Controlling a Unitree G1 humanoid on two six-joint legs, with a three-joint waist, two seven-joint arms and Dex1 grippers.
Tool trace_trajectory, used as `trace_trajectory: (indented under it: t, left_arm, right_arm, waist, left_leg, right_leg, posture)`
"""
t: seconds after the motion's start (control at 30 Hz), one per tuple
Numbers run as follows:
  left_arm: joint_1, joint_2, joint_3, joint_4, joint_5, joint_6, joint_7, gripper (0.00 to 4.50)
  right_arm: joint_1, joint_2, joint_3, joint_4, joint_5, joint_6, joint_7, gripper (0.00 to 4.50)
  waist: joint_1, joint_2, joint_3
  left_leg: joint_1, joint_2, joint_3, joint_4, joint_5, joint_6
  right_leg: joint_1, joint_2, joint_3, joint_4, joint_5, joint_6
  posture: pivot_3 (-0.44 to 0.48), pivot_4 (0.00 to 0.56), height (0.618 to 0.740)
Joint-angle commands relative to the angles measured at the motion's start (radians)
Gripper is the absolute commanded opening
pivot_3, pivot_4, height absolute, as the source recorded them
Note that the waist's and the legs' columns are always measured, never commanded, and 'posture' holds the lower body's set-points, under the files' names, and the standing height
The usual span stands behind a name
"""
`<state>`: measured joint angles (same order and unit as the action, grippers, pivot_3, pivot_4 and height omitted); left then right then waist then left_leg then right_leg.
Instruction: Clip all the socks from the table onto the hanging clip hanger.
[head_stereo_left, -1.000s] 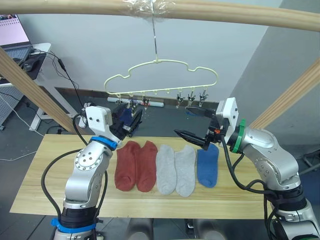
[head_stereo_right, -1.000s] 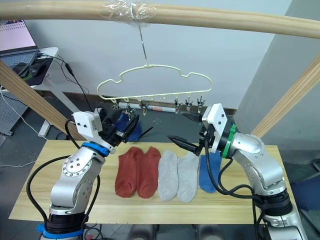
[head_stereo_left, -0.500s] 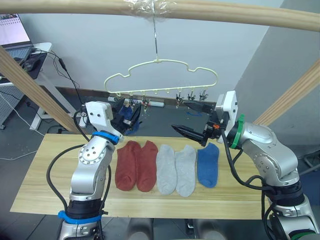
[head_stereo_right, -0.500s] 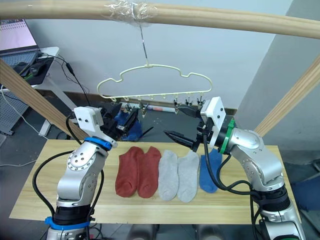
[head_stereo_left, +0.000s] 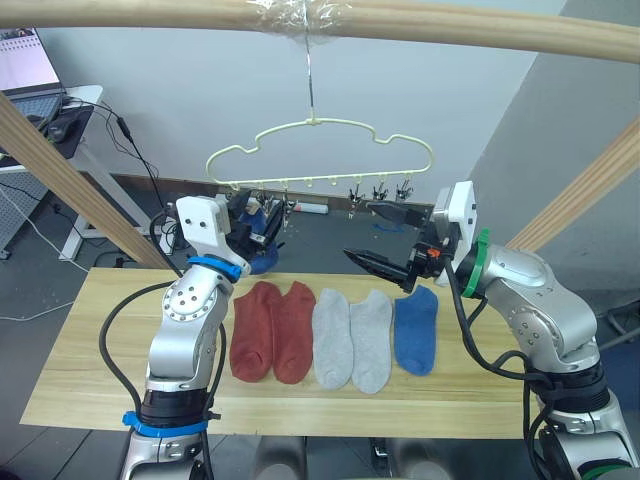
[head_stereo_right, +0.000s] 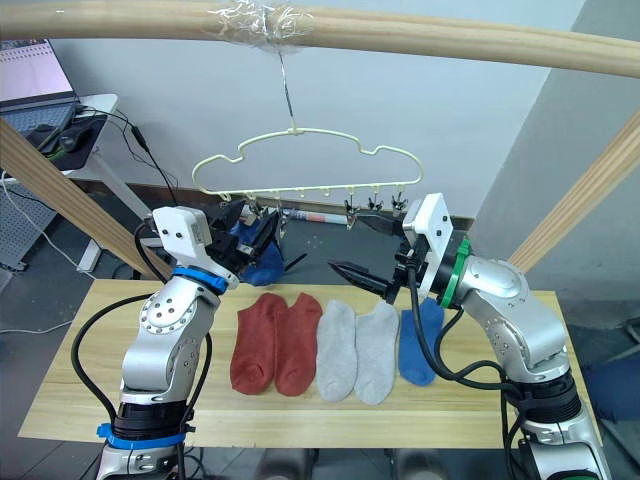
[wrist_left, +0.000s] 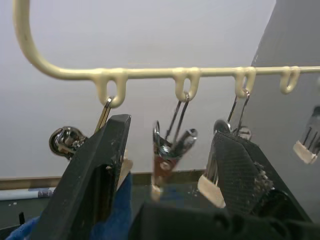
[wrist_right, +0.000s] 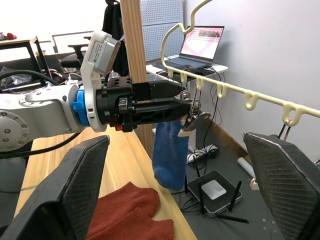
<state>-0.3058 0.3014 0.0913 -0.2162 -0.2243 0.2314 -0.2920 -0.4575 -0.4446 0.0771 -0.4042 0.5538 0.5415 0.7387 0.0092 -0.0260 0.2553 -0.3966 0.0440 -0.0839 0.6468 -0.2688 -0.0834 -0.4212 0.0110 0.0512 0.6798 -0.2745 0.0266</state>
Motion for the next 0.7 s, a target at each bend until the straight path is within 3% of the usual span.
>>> trace_trajectory:
  t: [0.03,0.2,0.33,0.6,0.7]
  left_arm:
    - [-0.012,0.000,0.005,-0.011,-0.002,-0.026,-0.012,2.13]
    - [-0.038,0.000,0.019,0.015,-0.011,-0.030,-0.015,0.74]
    - [-0.039,0.003,0.025,0.023,-0.016,-0.029,-0.022,0.09]
    - [-0.026,0.001,0.020,0.007,-0.022,-0.011,-0.027,0.02]
    - [-0.024,0.007,0.033,-0.014,-0.070,0.050,-0.044,0.02]
  right_arm:
    - [-0.013,0.000,-0.030,-0.034,0.030,0.009,-0.006,4.50]
    - [-0.022,-0.002,-0.038,-0.043,0.049,0.036,-0.020,4.50]
    - [-0.030,0.001,-0.042,-0.049,0.058,0.054,-0.029,4.50]
    - [-0.010,-0.003,-0.030,-0.026,0.043,0.042,-0.025,4.50]
    - [0.061,-0.032,0.011,0.036,-0.064,0.022,-0.056,4.50]
  waist:
    - [0.000,0.000,0.000]
    - [-0.001,0.000,0.000]
    - [-0.001,0.000,0.000]
    - [-0.002,0.000,0.000]
    - [-0.002,0.000,0.000]
  left_leg:
    - [0.000,0.000,0.000,0.000,0.000,0.000]
    - [0.000,0.000,0.000,0.000,0.000,0.000]
    - [0.000,0.000,0.000,0.000,0.000,0.000]
    - [0.000,0.000,0.000,0.000,0.000,0.000]
    - [0.000,0.000,0.000,0.000,0.000,0.000]
  right_leg:
    - [0.000,0.000,0.000,0.000,0.000,0.000]
    - [0.000,0.000,0.000,0.000,0.000,0.000]
    - [0.000,0.000,0.000,0.000,0.000,0.000]
    - [0.000,0.000,0.000,0.000,0.000,0.000]
    - [0.001,0.000,0.000,0.000,0.000,0.000]
  posture:
    - [0.091,0.252,0.740]
    - [0.091,0.252,0.740]
    - [0.091,0.252,0.740]
    - [0.091,0.252,0.740]
    - [0.093,0.252,0.740]
